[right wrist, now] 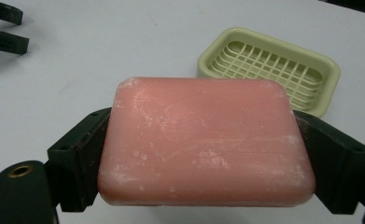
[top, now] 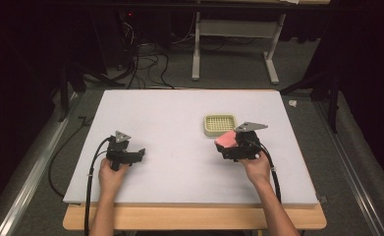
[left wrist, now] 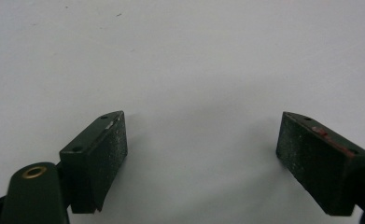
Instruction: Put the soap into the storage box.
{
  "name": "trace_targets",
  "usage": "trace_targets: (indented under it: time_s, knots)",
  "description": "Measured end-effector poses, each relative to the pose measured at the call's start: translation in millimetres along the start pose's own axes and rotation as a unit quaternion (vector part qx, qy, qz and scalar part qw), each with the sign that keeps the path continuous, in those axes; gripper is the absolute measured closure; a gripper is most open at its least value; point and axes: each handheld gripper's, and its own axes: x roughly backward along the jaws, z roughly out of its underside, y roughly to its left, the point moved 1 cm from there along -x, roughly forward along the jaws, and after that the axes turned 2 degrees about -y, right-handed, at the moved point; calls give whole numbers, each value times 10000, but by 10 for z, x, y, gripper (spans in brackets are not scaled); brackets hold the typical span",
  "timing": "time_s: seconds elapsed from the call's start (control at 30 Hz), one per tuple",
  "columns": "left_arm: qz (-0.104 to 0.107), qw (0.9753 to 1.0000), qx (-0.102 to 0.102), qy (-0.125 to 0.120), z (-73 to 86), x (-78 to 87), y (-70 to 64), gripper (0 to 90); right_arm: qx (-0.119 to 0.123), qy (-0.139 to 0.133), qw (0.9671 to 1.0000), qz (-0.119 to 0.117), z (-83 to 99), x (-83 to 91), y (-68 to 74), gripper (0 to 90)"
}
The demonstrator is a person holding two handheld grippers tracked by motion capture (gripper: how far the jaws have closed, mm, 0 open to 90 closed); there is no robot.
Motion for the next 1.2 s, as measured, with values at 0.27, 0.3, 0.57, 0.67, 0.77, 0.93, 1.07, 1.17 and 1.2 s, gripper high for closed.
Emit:
trace_targets:
  time_s: [0.27,0.3,0.57,0.67,0.77,0.93,1.07,1.17,1.2]
  knots:
    - [1,10000,1,0,0,0,0,167,-85,-28,10000,-32,-73,-43,-60,138]
    - [1,10000,1,-1,0,0,0,167,-91,-44,9999,-39,-80,-52,-66,139]
    - [2,10000,2,0,0,0,0,167,-135,-44,9999,-78,-165,-95,-97,138]
    - [2,10000,2,0,0,0,1,167,-156,-13,9999,-39,-184,-119,-114,139]
    - [3,10000,4,-1,0,0,0,167,-193,26,9998,24,-202,-141,-128,138]
    - [3,10000,3,0,0,0,1,167,-248,44,9997,81,-236,-206,-168,138]
    - [3,10000,3,-1,0,0,1,167,-356,78,9993,79,-241,-257,-202,138]
    - [3,10000,4,-2,0,0,1,167,-406,118,9991,100,-233,-303,-229,138]
    - [3,10000,4,-1,0,0,1,167,-417,126,9990,122,-228,-323,-246,138]
